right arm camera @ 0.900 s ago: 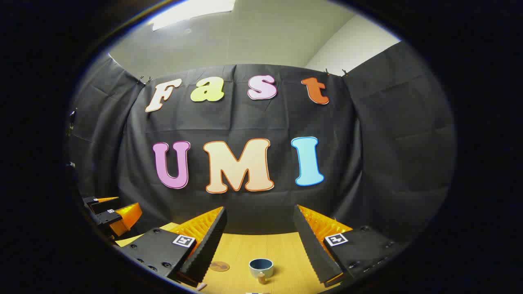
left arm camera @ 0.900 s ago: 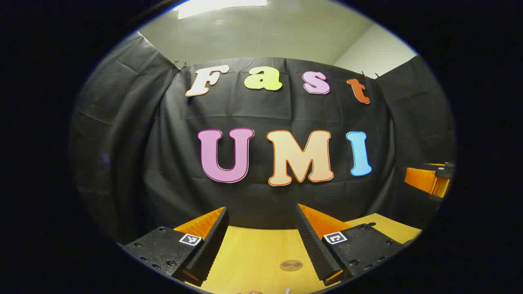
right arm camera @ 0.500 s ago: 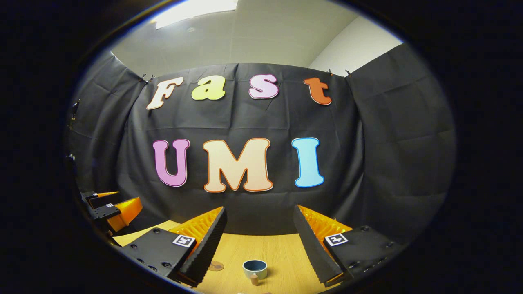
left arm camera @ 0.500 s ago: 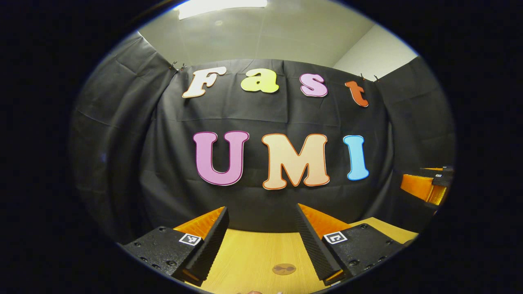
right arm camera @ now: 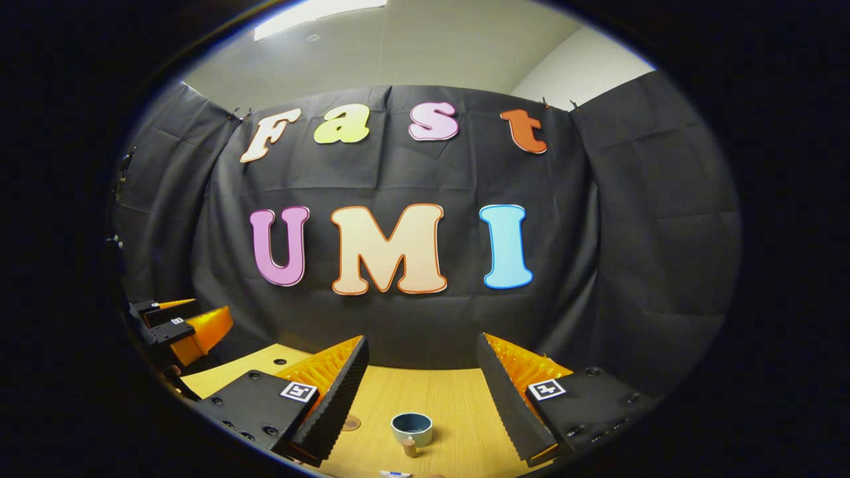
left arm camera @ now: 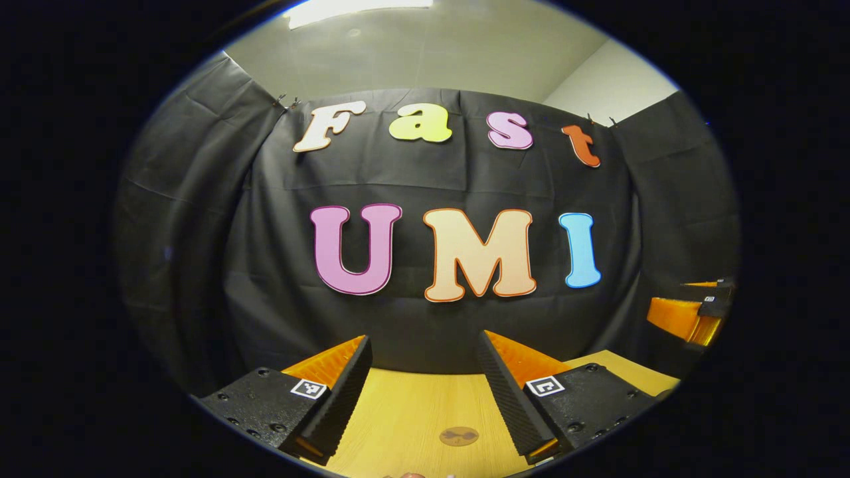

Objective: Put the toothbrush and toothpaste on the desktop into the cup, then pick up the cup and place it on the coaster on the desktop.

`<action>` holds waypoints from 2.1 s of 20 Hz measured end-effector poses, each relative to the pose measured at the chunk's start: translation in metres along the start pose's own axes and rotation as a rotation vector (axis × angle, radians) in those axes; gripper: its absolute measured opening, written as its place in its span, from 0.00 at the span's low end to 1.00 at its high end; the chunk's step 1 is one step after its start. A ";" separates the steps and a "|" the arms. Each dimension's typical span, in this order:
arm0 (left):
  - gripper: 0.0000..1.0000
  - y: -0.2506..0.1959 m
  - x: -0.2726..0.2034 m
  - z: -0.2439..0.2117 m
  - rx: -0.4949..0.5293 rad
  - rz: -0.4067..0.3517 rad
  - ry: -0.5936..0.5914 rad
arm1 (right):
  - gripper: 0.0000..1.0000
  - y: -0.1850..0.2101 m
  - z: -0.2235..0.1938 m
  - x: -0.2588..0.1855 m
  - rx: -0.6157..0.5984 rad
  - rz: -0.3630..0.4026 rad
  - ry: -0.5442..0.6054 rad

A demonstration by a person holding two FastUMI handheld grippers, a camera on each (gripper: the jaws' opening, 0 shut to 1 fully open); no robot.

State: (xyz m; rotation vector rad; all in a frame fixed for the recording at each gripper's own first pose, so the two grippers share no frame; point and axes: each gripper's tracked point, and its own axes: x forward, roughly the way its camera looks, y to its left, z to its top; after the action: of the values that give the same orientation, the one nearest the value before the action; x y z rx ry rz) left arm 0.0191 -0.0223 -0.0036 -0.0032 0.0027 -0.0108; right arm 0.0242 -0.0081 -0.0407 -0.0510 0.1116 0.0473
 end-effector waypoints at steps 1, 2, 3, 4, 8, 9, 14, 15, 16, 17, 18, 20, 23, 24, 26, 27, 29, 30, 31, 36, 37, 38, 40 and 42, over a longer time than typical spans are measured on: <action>0.93 0.001 -0.001 -0.001 0.005 0.000 -0.002 | 0.99 0.002 -0.007 0.001 -0.015 0.004 0.019; 0.92 0.002 -0.001 -0.001 0.011 0.000 -0.004 | 1.00 0.006 -0.018 0.002 -0.025 0.015 0.043; 0.93 0.003 -0.002 -0.001 0.015 0.000 -0.006 | 1.00 0.012 -0.027 0.001 -0.026 0.029 0.067; 0.93 0.003 -0.002 0.000 0.015 0.000 -0.008 | 0.99 0.015 -0.037 0.001 -0.028 0.042 0.093; 0.93 0.006 -0.005 0.000 0.013 -0.001 -0.014 | 0.99 0.022 -0.092 0.000 -0.040 0.085 0.243; 0.93 0.007 -0.006 -0.001 0.014 0.001 -0.014 | 0.99 0.024 -0.109 -0.001 -0.033 0.096 0.296; 0.93 0.015 -0.011 -0.008 0.021 0.011 0.003 | 1.00 0.031 -0.192 -0.017 -0.009 0.125 0.542; 0.93 0.017 -0.011 -0.010 0.020 0.014 0.007 | 1.00 0.032 -0.205 -0.022 -0.005 0.129 0.583; 0.92 0.019 -0.012 -0.011 0.020 0.017 0.012 | 1.00 0.034 -0.221 -0.024 0.003 0.132 0.627; 0.93 0.022 -0.013 -0.014 0.020 0.022 0.018 | 1.00 0.035 -0.233 -0.027 0.014 0.132 0.669; 0.93 0.025 -0.014 -0.014 0.020 0.027 0.021 | 0.99 0.036 -0.246 -0.030 0.026 0.130 0.708; 0.93 0.029 -0.016 -0.017 0.023 0.036 0.029 | 1.00 0.039 -0.268 -0.042 0.041 0.128 0.781; 0.93 0.037 -0.019 -0.022 0.033 0.049 0.045 | 0.98 0.036 -0.303 -0.057 0.037 0.126 0.903; 0.93 0.039 -0.020 -0.023 0.035 0.052 0.049 | 0.95 0.036 -0.311 -0.062 0.032 0.126 0.931; 0.93 0.042 -0.022 -0.028 0.040 0.060 0.062 | 0.95 0.038 -0.326 -0.067 0.018 0.129 0.973; 0.93 0.044 -0.024 -0.031 0.041 0.062 0.070 | 0.94 0.039 -0.332 -0.070 0.008 0.134 0.997; 0.93 0.044 -0.025 -0.037 0.043 0.064 0.089 | 0.94 0.040 -0.348 -0.075 -0.010 0.135 1.044; 0.92 0.045 -0.025 -0.040 0.045 0.065 0.098 | 0.98 0.041 -0.357 -0.079 -0.014 0.139 1.069; 0.92 0.045 -0.026 -0.041 0.048 0.065 0.105 | 0.99 0.041 -0.364 -0.081 -0.020 0.139 1.090; 0.93 0.045 -0.027 -0.050 0.065 0.062 0.135 | 0.97 0.042 -0.383 -0.085 -0.052 0.138 1.145; 0.93 0.045 -0.027 -0.050 0.064 0.062 0.137 | 0.94 0.042 -0.386 -0.086 -0.058 0.140 1.161; 0.93 0.045 -0.026 -0.050 0.064 0.062 0.138 | 0.89 0.041 -0.390 -0.089 -0.069 0.139 1.180; 0.93 0.045 -0.025 -0.052 0.066 0.063 0.145 | 0.75 0.038 -0.395 -0.089 -0.108 0.141 1.185; 0.93 0.044 -0.024 -0.055 0.064 0.062 0.155 | 0.60 0.039 -0.394 -0.090 -0.131 0.161 1.190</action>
State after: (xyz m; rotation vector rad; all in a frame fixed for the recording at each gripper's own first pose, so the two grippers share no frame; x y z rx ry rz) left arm -0.0049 0.0221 -0.0590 0.0619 0.1575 0.0504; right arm -0.1107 0.0058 -0.4232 -0.1970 1.3031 0.1810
